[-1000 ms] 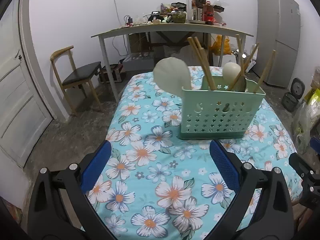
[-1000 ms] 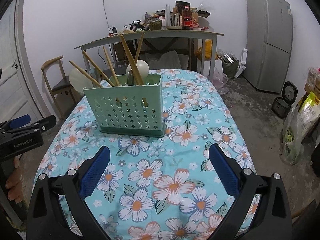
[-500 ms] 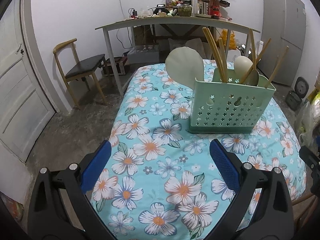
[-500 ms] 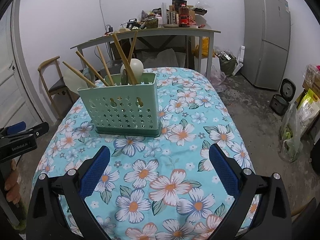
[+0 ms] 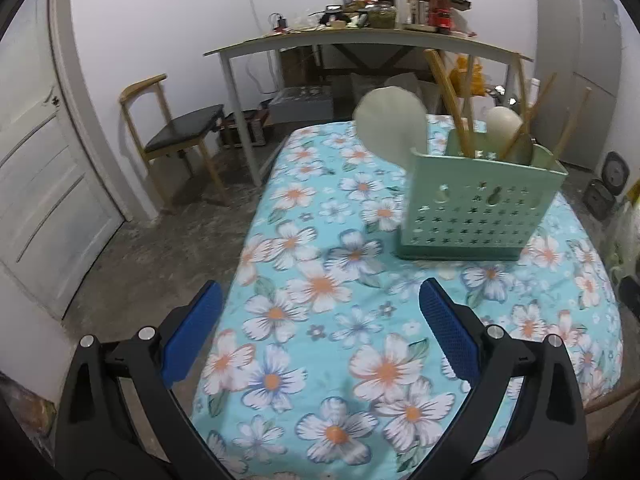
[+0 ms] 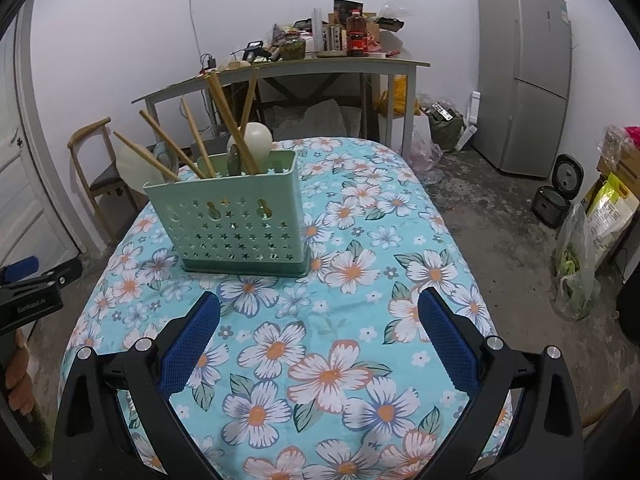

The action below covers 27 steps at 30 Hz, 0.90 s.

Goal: Organize utensils

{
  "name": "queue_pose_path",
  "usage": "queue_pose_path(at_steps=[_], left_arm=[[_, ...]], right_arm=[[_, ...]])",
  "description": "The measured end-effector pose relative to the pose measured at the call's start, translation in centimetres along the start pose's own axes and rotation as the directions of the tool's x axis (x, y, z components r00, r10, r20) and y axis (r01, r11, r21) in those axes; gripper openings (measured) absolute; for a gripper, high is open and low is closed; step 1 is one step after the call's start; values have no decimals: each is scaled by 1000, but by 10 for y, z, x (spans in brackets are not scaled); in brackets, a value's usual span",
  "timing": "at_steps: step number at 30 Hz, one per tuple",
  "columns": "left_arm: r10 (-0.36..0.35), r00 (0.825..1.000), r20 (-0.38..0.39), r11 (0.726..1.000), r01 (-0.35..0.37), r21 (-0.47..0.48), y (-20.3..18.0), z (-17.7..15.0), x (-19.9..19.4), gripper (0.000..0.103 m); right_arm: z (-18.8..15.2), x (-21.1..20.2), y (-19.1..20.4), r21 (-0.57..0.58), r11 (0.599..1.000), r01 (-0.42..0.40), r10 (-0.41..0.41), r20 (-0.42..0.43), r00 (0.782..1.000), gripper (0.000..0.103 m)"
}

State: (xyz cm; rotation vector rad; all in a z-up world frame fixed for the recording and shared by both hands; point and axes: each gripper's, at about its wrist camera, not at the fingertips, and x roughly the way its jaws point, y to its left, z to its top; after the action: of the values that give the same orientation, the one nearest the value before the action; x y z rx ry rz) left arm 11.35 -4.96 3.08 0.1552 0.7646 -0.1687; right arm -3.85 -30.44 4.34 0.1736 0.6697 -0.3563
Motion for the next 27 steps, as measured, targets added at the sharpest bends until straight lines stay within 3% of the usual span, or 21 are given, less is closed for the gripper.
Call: queue_pose_path(at_steps=[11, 27], left_arm=[[84, 996, 3, 995, -83, -60, 28, -1, -3, 95], [68, 998, 16, 996, -67, -58, 22, 1, -10, 95]], right_arm=[[0, -3, -8, 23, 999, 28, -29, 20, 999, 96], [-6, -15, -24, 64, 996, 66, -68, 32, 997, 96]])
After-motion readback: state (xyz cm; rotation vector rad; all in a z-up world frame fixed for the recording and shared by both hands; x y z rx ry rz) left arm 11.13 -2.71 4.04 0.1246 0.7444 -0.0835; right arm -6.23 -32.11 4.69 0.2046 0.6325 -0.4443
